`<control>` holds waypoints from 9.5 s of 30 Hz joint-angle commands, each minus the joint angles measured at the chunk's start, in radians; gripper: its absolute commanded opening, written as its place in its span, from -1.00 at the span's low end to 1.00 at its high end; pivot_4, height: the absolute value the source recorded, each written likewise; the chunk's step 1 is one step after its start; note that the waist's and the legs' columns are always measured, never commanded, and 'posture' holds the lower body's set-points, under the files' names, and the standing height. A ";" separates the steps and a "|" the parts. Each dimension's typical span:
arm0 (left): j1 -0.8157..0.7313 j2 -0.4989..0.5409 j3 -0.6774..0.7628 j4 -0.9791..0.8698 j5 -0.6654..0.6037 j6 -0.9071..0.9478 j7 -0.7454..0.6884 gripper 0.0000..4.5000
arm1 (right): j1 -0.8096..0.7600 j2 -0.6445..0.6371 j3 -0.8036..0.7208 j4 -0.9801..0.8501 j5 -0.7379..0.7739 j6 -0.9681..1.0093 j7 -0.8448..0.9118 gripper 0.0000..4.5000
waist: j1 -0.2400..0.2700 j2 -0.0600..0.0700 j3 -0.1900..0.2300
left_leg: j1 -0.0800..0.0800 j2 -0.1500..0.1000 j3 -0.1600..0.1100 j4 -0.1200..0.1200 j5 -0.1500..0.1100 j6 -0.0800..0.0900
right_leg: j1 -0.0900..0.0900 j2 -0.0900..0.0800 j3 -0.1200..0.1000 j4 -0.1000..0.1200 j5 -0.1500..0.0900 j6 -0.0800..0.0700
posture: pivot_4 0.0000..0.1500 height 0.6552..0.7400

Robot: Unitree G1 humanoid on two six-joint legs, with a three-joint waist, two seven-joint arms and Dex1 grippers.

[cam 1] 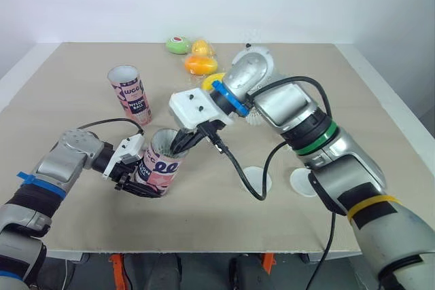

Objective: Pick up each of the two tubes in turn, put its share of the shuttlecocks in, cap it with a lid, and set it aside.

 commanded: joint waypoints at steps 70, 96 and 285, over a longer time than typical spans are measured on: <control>0.152 -0.506 0.151 0.150 0.085 -0.243 0.169 0.24 | 0.490 -0.427 -0.093 -0.230 -0.191 0.097 -0.068 -0.79 | -0.024 -0.001 0.000 | 0.003 0.000 0.000 0.003 -0.002 -0.004 | 0.005 0.000 0.001 -0.002 0.002 0.007 | 1.00 -0.19; 0.046 -0.524 0.124 0.237 0.137 -0.195 0.095 0.24 | 0.021 -0.284 -0.300 -0.253 0.170 0.335 0.025 -0.97 | -0.022 0.001 -0.001 | 0.005 -0.001 0.000 0.001 -0.002 -0.005 | 0.007 -0.001 0.001 -0.002 -0.002 0.003 | 1.00 -0.19; 0.249 -0.305 0.348 -0.272 -0.160 0.004 0.092 0.96 | 0.889 -0.283 -0.403 -0.646 0.332 0.353 -0.536 1.00 | -0.026 -0.008 0.002 | 0.004 -0.002 -0.003 -0.004 -0.006 -0.005 | 0.008 0.000 0.002 -0.004 -0.010 0.004 | 1.00 -0.19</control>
